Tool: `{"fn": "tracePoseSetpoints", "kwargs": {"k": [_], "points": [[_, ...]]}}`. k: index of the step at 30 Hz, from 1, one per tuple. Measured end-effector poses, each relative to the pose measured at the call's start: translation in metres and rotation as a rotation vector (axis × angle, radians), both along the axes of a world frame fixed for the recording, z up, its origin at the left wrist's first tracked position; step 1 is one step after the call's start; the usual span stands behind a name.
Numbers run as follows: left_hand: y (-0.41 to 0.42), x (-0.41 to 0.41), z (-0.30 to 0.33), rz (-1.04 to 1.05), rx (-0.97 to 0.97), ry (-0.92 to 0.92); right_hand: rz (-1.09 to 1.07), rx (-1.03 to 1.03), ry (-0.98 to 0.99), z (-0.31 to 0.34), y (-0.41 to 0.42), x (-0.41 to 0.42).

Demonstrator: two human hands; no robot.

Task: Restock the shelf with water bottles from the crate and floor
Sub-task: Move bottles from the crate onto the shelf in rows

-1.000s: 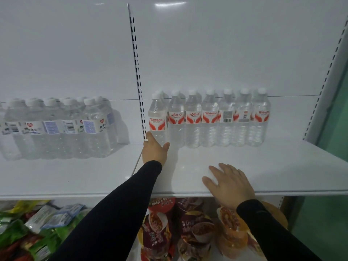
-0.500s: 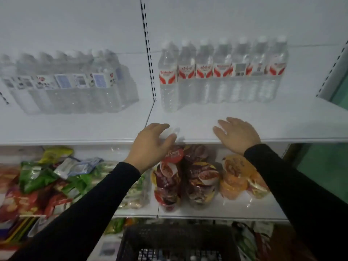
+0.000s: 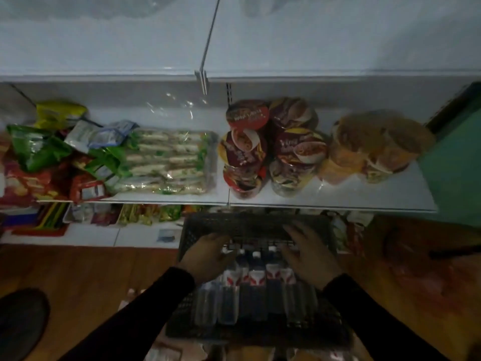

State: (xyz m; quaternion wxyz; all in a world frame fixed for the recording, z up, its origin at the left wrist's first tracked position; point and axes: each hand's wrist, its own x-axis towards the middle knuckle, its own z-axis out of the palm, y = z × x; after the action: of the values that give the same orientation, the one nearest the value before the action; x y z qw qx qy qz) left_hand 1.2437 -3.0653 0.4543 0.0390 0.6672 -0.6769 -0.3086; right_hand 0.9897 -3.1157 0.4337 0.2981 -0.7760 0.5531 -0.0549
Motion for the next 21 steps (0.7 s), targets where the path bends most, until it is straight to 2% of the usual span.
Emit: {"fn": "tracePoseSetpoints", "kwargs": {"k": [5,10,13,16,18,21], "points": [[-0.002,-0.011,-0.083,-0.072,0.263,-0.056,-0.124,0.312,0.153,-0.118,0.032,-0.015],[-0.017,-0.043,-0.161,-0.169,0.405,-0.178,-0.298,0.529,0.191,-0.209,0.039,-0.027],[-0.020,-0.061,-0.205,-0.209,0.492,-0.111,-0.431,0.646,0.168,-0.245,0.037,-0.027],[-0.018,-0.074,-0.239,-0.207,0.537,-0.067,-0.481,0.682,0.238,-0.286,0.030,-0.028],[-0.014,-0.078,-0.258,-0.202,0.557,-0.049,-0.498,0.623,0.337,-0.303,0.028,-0.026],[-0.010,-0.078,-0.268,-0.188,0.590,-0.034,-0.520,0.592,0.270,-0.310,0.027,-0.029]]}}
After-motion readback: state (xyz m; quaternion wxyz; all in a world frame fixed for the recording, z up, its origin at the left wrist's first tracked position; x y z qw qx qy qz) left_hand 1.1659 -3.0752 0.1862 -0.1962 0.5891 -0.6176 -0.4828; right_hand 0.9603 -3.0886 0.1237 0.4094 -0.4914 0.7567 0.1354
